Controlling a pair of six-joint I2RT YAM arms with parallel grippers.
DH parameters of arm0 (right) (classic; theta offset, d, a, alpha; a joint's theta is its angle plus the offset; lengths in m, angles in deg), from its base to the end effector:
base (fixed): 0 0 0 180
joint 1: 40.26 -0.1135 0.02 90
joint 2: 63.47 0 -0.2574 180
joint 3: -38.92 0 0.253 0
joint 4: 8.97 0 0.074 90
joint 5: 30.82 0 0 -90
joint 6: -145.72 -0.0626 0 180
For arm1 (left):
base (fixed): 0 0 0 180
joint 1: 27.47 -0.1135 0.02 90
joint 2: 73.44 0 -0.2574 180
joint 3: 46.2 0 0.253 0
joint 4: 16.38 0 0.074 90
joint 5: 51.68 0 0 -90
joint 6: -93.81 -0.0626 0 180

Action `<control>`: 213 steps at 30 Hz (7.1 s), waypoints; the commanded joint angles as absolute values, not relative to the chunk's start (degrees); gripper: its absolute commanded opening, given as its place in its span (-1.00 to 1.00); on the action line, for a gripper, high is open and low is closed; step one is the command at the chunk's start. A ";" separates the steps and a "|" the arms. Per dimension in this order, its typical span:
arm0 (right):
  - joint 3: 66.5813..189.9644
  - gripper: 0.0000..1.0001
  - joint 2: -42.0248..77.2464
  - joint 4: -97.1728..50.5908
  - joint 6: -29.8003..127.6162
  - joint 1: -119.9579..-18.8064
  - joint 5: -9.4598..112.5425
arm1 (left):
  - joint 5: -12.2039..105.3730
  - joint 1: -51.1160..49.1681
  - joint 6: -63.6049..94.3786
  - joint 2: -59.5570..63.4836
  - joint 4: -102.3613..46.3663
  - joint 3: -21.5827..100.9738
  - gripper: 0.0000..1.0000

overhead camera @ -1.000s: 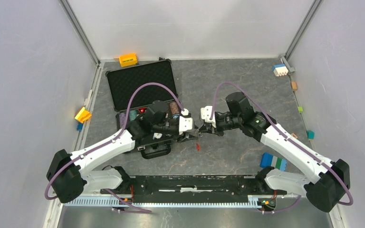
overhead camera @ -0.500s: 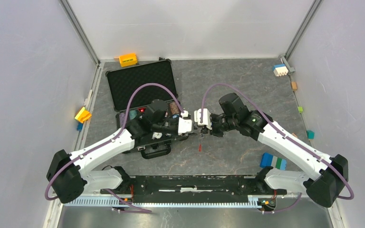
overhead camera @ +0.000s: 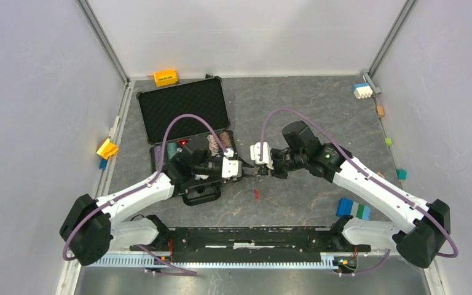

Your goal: Put the keys on the keyring

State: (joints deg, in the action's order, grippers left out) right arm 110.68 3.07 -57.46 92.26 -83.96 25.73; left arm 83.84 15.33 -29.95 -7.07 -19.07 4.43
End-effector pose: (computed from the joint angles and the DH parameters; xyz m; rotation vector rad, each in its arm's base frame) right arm 0.1651 0.2055 0.2861 -1.6834 1.5416 0.7399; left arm 0.1693 -0.2177 0.2434 1.5416 1.0752 -0.8546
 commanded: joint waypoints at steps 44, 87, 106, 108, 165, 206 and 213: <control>109.99 -0.33 1.97 -53.93 91.93 -81.07 20.27 | 89.28 14.46 -14.69 -6.60 -2.69 4.05 -0.96; 107.40 -1.00 2.72 -54.88 94.66 -74.88 4.88 | 97.89 13.66 -1.38 -5.20 21.93 -2.53 -0.95; 107.22 -0.29 2.21 -54.30 95.32 -75.58 4.72 | 97.90 13.66 -1.23 -4.96 22.38 -2.91 -0.95; 107.05 -0.16 0.88 -55.00 96.40 -75.49 5.12 | 97.91 13.49 -1.12 -5.05 22.39 -2.95 -0.95; 103.15 -1.00 -5.55 -43.96 89.19 -75.50 4.32 | 94.19 13.09 6.11 -2.77 26.52 -3.15 -0.95; 116.62 -1.00 4.03 -58.63 91.14 -87.12 37.76 | 91.87 11.81 -28.44 -2.98 -8.71 5.96 -0.21; 116.80 -1.00 4.65 -58.82 91.14 -87.45 37.97 | 92.07 11.82 -24.97 -2.05 -2.45 4.40 -0.34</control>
